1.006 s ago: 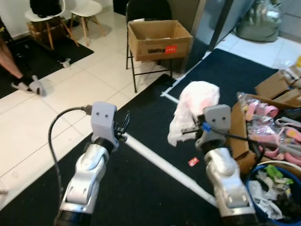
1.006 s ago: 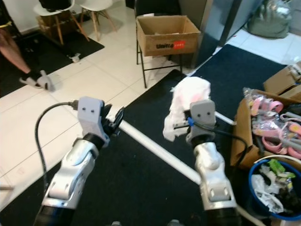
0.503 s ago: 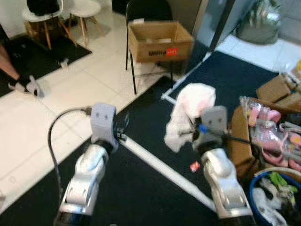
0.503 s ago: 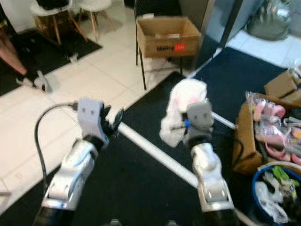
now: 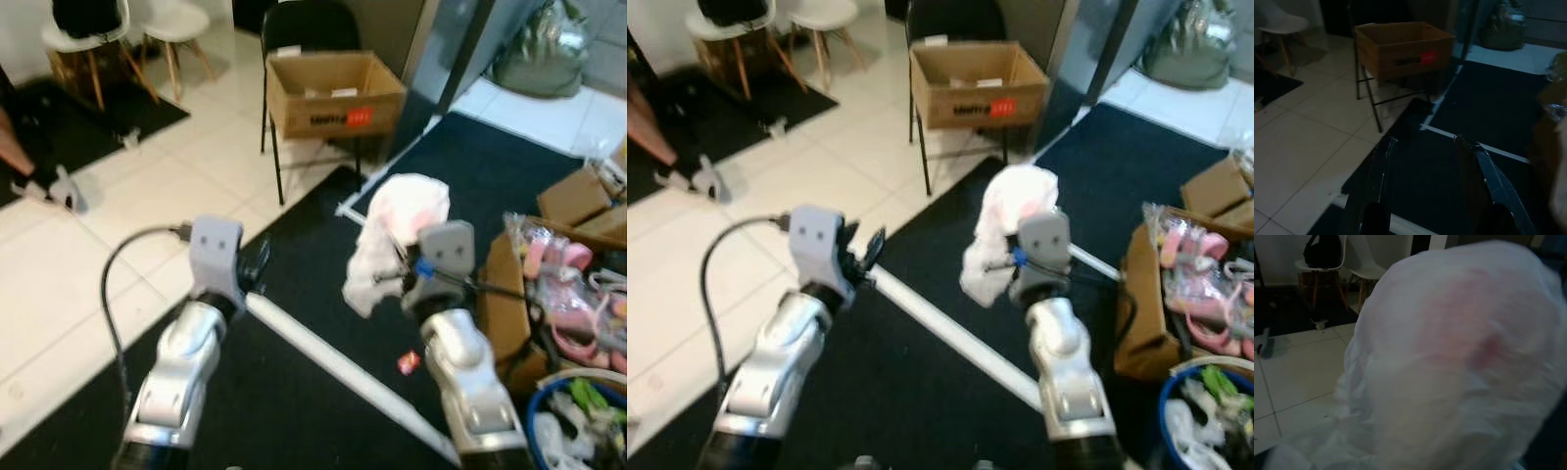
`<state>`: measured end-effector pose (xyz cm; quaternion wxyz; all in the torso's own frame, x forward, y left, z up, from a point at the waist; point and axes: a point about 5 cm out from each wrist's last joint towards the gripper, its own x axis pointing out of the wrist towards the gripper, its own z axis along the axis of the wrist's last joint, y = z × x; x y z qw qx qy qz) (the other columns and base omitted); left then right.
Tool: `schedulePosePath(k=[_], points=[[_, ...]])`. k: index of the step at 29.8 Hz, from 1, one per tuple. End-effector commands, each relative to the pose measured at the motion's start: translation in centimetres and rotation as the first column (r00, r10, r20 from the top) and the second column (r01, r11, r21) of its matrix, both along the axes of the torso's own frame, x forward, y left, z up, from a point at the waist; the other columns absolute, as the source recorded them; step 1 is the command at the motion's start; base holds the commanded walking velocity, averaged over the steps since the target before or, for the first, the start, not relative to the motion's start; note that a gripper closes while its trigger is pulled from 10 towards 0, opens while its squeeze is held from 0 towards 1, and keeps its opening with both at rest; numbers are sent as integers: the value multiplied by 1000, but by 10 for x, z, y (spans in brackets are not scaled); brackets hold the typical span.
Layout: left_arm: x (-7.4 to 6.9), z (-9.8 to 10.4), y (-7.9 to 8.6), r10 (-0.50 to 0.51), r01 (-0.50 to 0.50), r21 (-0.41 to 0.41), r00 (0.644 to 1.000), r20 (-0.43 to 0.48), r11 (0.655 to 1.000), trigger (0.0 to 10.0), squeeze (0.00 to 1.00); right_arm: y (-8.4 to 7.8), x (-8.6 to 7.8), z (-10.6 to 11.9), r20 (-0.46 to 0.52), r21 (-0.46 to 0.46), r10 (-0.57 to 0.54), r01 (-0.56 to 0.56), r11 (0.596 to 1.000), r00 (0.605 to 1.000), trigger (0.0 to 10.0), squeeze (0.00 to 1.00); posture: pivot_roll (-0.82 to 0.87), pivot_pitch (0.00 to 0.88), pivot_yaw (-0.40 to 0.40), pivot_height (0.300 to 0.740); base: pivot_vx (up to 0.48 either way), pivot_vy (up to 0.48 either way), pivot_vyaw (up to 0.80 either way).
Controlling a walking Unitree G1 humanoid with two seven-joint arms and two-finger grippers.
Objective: Picking trash to rubbish bin
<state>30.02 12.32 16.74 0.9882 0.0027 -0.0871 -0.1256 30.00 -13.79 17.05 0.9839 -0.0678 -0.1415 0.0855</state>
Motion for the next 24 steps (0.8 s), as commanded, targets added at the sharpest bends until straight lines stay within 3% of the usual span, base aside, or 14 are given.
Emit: schedulePosePath(k=[1, 15, 24], points=[[-3, -4, -1, -5, 5, 10, 1000, -10, 1000, 10000, 0, -5, -1, -2, -16, 1, -9, 9, 1000, 1000, 10000, 0, -9, 148, -14, 740, 304, 0, 0], [-2, -4, -1, -5, 5, 12, 1000, -12, 1000, 10000, 0, -4, 0, -3, -22, -4, -5, 5, 1000, 1000, 10000, 0, -12, 151, -13, 740, 305, 0, 0], [-2, -4, -2, -5, 6, 14, 1000, -11, 1000, 10000, 0, -5, 0, -4, -27, -11, -7, 7, 1000, 1000, 10000, 0, -11, 153, -14, 740, 302, 0, -331]])
